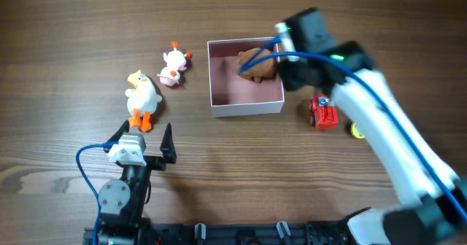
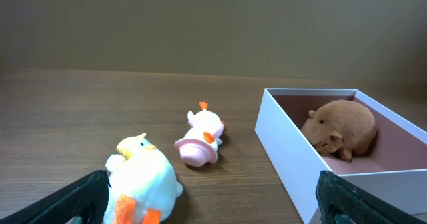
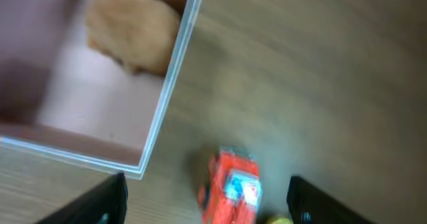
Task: Pack container
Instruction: 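Open the right gripper and withdraw it toward the red truck, then grasp the red toy truck with the right gripper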
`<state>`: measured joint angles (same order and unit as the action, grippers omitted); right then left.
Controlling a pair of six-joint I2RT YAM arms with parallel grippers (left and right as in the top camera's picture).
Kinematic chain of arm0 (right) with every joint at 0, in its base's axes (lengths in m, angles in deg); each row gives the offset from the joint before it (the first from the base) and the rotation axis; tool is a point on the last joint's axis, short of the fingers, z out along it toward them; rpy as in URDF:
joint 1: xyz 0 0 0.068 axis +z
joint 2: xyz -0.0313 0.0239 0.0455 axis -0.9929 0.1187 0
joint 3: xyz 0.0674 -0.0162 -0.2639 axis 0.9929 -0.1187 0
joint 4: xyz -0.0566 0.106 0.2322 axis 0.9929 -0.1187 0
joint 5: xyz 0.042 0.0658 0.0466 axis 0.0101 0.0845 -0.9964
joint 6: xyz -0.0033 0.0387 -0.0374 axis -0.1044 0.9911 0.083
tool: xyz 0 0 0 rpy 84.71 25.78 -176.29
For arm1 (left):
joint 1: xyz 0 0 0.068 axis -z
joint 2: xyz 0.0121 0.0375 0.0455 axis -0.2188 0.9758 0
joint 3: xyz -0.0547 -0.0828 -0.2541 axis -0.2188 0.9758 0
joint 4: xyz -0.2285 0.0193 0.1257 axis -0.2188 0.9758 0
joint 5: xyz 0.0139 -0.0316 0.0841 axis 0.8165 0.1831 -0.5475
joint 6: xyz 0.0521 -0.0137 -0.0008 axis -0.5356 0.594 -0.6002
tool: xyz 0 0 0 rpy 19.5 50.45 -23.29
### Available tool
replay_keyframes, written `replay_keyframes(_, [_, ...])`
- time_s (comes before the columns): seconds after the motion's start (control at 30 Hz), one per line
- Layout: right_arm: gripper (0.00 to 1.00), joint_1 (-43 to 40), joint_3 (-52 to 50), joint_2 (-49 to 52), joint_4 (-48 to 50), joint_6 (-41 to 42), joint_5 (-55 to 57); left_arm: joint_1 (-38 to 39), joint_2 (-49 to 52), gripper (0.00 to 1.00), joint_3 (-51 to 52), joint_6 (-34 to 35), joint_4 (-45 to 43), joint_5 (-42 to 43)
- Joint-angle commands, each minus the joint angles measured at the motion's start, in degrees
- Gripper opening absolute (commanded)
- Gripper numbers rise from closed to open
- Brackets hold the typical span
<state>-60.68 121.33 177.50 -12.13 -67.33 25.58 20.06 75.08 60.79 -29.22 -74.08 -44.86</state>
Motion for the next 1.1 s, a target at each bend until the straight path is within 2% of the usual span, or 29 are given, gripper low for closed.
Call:
replay_keyframes(0.0, [0.76, -5.05, 0.24, -5.44, -6.43, 8.28, -4.57, -0.24, -0.42, 1.00, 0.33, -0.90, -0.15, 0.90])
replay_keyframes(0.13, [0.82, -9.64, -0.98, -6.43, -10.99, 6.12, -5.20, -0.24, -0.42, 1.00, 0.33, -0.90, -0.15, 0.87])
replay_keyframes(0.27, [0.84, -10.54, -6.25, -6.45, -9.38, 3.37, -6.10, -0.26, -0.42, 1.00, 0.33, -0.90, -0.15, 0.90])
replay_keyframes(0.43, [0.84, -10.54, -15.52, -6.43, -0.24, 3.48, -10.34, -0.26, -0.42, 1.00, 0.33, -0.87, -0.15, 0.87])
replay_keyframes(0.83, [0.91, -13.07, -33.53, -6.21, 18.16, 5.31, -8.11, -0.26, -0.42, 1.00, 0.33, -0.87, -0.15, 0.87])
replay_keyframes(1.07, [0.91, -15.02, -36.28, -5.49, 25.64, 6.99, -6.84, -0.26, -0.42, 1.00, 0.33, -0.90, -0.15, 0.90])
